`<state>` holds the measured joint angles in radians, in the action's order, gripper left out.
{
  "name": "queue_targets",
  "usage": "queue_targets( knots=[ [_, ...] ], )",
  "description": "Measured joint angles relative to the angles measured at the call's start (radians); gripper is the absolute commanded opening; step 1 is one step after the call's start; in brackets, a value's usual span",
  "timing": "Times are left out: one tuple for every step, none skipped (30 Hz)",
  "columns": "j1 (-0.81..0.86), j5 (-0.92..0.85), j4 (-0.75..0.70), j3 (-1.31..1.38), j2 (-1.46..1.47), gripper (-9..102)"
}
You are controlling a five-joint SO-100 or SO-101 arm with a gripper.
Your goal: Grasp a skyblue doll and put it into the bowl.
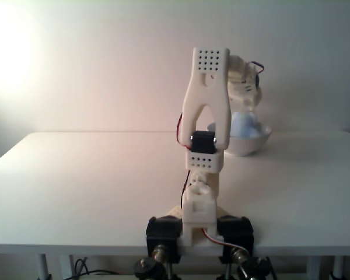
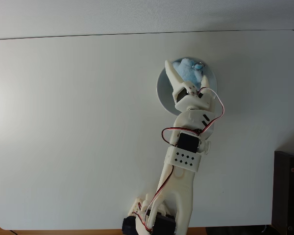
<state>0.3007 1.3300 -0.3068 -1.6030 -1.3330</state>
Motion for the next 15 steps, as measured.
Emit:
queue_targets(
  knots=[
    [0.0, 0.0, 0.0, 0.0, 0.0, 68],
    [0.0, 0.0, 0.0, 0.0, 0.0, 68],
    [0.0, 0.0, 0.0, 0.0, 0.0, 68],
    [0.0, 0.0, 0.0, 0.0, 0.0, 68],
    [0.0, 0.0, 0.0, 0.0, 0.0, 68],
    [0.0, 0.0, 0.0, 0.0, 0.0, 68],
    [0.0, 0.0, 0.002, 0.0, 0.0, 68],
    [0.0, 0.0, 0.002, 0.0, 0.0, 68],
    [0.0, 0.0, 0.002, 0.0, 0.0, 67],
    [0.0, 0.0, 0.002, 0.0, 0.0, 65],
    [0.0, 0.0, 0.002, 0.0, 0.0, 62],
    [0.0, 0.0, 0.002, 0.0, 0.0, 59],
    [0.0, 0.0, 0.002, 0.0, 0.0, 55],
    [0.0, 0.0, 0.002, 0.0, 0.0, 50],
    [0.0, 0.0, 0.002, 0.0, 0.0, 45]
  ],
)
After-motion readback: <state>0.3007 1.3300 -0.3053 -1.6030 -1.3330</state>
